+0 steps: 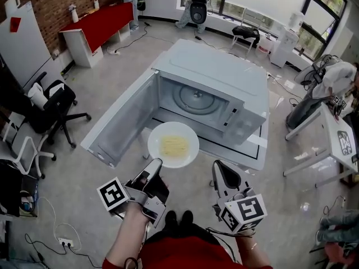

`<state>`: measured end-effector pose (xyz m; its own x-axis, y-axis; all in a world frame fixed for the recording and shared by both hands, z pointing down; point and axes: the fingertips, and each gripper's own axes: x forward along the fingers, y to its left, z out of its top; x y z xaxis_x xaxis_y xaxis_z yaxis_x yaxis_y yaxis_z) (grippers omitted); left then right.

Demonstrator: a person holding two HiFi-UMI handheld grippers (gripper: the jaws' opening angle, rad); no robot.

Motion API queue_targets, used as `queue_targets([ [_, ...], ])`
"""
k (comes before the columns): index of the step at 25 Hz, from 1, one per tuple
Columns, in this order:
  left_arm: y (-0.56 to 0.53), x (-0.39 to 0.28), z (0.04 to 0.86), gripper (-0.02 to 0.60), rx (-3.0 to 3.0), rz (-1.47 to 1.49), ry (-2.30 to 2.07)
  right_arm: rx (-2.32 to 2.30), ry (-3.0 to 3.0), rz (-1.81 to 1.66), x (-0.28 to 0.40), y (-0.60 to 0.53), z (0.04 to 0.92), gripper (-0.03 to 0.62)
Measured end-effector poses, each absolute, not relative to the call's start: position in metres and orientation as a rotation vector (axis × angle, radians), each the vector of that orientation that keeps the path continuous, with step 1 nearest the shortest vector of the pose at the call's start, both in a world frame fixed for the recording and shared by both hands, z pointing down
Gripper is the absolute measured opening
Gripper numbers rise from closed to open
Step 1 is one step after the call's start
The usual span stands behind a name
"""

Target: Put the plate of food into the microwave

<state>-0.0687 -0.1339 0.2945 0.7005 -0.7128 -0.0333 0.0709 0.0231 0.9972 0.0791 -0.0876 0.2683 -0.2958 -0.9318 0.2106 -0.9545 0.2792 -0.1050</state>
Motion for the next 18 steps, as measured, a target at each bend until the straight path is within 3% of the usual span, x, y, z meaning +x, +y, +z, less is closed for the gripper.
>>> queue_targets([
  [18, -0.189, -0.024, 0.381, 0.017, 1.454, -0.649, -0.55, 1.751, -2.406, 0.37, 0.095, -0.153, 0.354, 0.012],
])
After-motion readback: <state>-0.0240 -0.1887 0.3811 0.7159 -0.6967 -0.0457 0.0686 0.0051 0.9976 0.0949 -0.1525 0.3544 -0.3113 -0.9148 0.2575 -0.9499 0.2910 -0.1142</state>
